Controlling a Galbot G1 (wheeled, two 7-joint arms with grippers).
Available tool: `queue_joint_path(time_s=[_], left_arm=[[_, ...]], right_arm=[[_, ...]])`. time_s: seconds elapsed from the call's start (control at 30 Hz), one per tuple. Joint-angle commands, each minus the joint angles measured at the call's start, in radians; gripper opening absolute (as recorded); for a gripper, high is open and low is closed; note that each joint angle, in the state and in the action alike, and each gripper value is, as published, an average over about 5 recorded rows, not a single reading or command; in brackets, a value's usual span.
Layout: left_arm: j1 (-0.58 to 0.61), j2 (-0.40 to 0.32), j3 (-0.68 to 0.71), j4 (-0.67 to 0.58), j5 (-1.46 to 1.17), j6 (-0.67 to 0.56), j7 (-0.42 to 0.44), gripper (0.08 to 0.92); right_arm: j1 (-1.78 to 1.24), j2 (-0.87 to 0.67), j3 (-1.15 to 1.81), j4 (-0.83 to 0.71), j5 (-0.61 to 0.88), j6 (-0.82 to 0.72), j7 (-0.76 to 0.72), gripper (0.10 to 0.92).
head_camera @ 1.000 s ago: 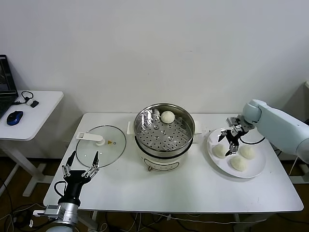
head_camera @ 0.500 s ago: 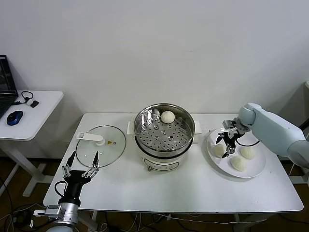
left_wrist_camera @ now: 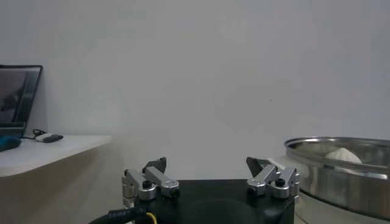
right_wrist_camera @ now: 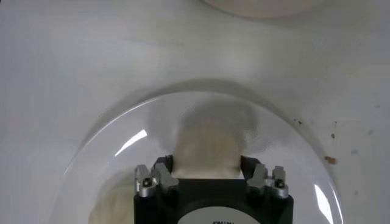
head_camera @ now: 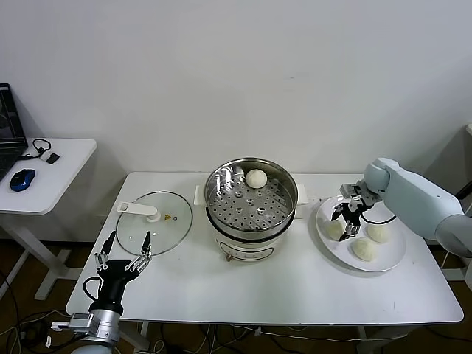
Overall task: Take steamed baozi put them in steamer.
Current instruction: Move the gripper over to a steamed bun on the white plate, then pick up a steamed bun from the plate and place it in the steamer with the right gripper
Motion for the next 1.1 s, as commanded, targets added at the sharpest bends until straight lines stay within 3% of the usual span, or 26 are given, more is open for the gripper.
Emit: queue_joint_path(time_s=[0.03, 0.43, 0.7, 1.1], left_arm=[[0.001, 0.000, 0.000, 0.000, 0.001, 0.000, 0.000, 0.823], [-0.002, -0.003, 0.001, -0.002, 0.005, 0.001, -0.010, 0.823], [-0.004, -0.016, 0.005, -0.015, 0.009, 0.003, -0.012, 0.823], [0.011, -0.017, 0.011, -0.032, 0.027, -0.004, -0.010, 0.823]], right_arm=[[0.012, -0.010, -0.001, 0.024, 0.010, -0.003, -0.003, 0.695], [0.227, -0.091, -0.138, 0.157, 0.161, -0.037, -0.021, 0.696], [0.476, -0.139, -0.354, 0.287, 0.399, -0.104, -0.034, 0.700], [0.673, -0.038, -0.477, 0.380, 0.589, -0.178, -0.030, 0.713]])
